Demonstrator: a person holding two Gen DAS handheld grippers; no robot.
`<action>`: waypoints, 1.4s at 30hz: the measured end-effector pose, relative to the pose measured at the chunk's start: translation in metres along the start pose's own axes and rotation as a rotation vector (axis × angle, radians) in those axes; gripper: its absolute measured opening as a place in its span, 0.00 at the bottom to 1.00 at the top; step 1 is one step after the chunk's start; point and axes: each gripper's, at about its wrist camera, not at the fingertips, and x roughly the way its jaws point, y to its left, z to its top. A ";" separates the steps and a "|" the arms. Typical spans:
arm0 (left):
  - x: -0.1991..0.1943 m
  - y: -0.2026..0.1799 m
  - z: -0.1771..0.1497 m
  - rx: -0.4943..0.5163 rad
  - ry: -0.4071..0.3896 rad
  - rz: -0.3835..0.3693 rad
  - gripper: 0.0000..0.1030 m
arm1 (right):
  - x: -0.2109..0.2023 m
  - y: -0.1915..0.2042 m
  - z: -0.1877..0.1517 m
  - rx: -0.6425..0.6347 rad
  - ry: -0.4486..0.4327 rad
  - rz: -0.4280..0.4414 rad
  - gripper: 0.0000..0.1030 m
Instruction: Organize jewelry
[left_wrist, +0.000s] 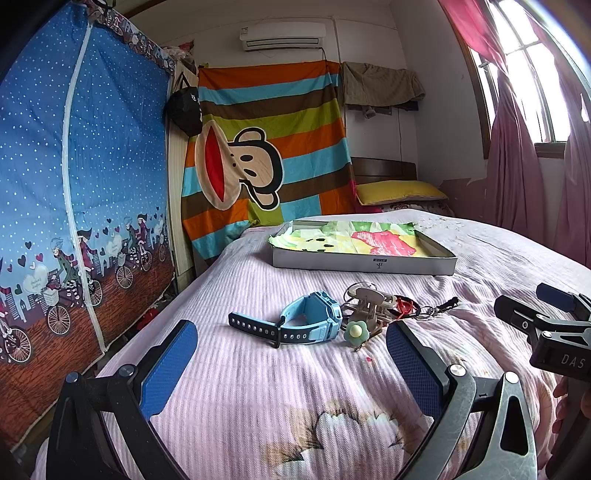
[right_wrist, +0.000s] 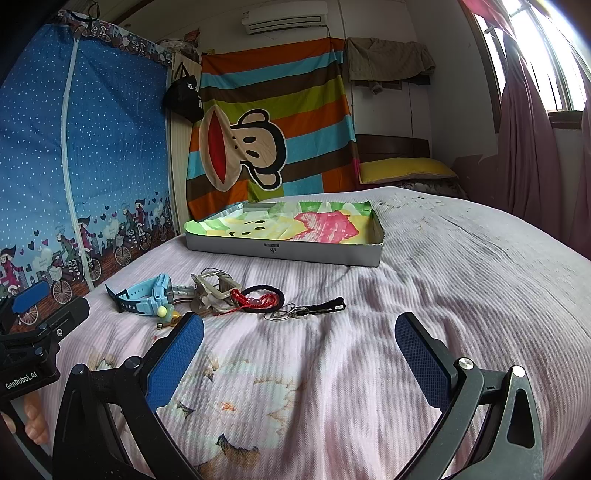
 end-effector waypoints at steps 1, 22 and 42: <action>0.000 0.000 0.000 -0.001 0.000 0.000 1.00 | 0.000 0.000 0.000 0.000 -0.001 0.000 0.99; 0.008 0.008 0.004 -0.041 0.061 -0.043 1.00 | 0.004 -0.002 -0.004 0.013 0.036 -0.003 0.99; 0.045 0.023 0.019 -0.051 0.202 -0.102 1.00 | 0.034 0.000 0.016 0.006 0.222 0.121 0.99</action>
